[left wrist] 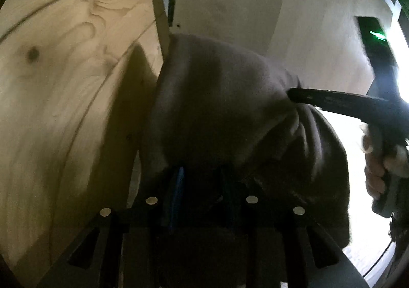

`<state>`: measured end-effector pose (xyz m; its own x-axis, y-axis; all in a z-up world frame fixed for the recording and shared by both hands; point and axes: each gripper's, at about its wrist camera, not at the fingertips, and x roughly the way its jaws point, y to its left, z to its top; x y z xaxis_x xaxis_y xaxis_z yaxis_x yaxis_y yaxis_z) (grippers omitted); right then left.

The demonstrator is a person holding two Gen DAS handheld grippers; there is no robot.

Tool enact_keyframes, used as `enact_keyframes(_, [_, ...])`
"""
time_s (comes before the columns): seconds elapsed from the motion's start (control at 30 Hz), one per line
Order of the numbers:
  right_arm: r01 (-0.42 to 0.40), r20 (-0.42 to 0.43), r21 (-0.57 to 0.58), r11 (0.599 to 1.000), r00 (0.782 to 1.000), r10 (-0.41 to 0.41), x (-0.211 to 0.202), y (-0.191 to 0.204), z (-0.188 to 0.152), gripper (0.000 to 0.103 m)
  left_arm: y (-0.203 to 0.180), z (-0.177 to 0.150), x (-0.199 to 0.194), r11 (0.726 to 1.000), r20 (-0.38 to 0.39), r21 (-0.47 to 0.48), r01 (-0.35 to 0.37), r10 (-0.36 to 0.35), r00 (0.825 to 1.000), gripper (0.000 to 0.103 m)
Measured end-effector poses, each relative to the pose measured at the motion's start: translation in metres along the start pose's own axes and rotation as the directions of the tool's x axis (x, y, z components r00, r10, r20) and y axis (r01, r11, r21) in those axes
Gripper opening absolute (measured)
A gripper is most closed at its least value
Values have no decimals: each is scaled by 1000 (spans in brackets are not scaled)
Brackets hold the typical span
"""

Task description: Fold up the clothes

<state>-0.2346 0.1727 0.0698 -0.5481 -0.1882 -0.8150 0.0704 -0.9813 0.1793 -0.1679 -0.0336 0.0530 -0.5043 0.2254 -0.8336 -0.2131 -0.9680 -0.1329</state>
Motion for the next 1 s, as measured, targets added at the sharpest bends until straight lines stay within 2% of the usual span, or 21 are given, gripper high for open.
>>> enact_keyframes(0.03, [-34, 22, -2, 999, 999, 34, -18, 2, -11, 22, -2, -1, -3, 1000, 2, -5, -7, 7, 1000, 37])
enact_keyframes(0.1, [-78, 52, -9, 997, 996, 78, -41, 8, -30, 26, -7, -4, -9, 1000, 14, -4, -18, 19, 1000, 52])
enact_keyframes(0.2, [-98, 46, -51, 994, 994, 100, -52, 28, -66, 28, -8, -15, -9, 1000, 1, -22, -8, 8, 1000, 52])
enact_keyframes(0.3, [-63, -24, -113, 992, 998, 61, -35, 45, -96, 29, -8, -23, 7, 999, -32, -24, -26, 25, 999, 53])
enact_keyframes(0.37, [-4, -38, -169, 986, 999, -3, -24, 54, -103, 29, -12, -23, 17, 999, -44, -3, -53, 53, 998, 56])
enact_keyframes(0.43, [-1, -61, -168, 986, 998, -9, -30, 55, -99, 29, -17, -19, 17, 998, -62, -5, -69, 69, 996, 55])
enact_keyframes(0.5, [-33, -57, -122, 992, 998, 26, -50, 49, -92, 29, -24, -16, -1, 997, -47, -16, -71, 70, 996, 55])
enact_keyframes(0.57, [-65, -1, -86, 994, 998, 66, -86, 39, -93, 30, -35, -18, -30, 998, -2, -8, -69, 69, 998, 57])
enact_keyframes(0.6, [-75, 26, -73, 994, 997, 77, -104, 34, -94, 31, -40, -20, -45, 998, 22, -1, -68, 68, 997, 62])
enact_keyframes(0.63, [-85, 51, -62, 994, 995, 88, -122, 29, -96, 37, -45, -21, -58, 998, 45, 7, -65, 65, 997, 66])
enact_keyframes(0.67, [-95, 72, -53, 994, 993, 98, -139, 23, -100, 42, -47, -20, -70, 998, 66, 14, -66, 65, 996, 74])
enact_keyframes(0.7, [-103, 92, -45, 994, 990, 107, -156, 18, -104, 44, -43, -14, -79, 997, 84, 19, -73, 71, 994, 77])
enact_keyframes(0.83, [-112, 156, -30, 993, 981, 115, -207, 0, -127, 47, -51, -19, -113, 997, 143, 16, -75, 72, 987, 78])
enact_keyframes(1.0, [-76, 187, -15, 997, 979, 78, -245, -28, -162, 53, -72, -58, -158, 995, 152, -36, -89, 93, 984, 79])
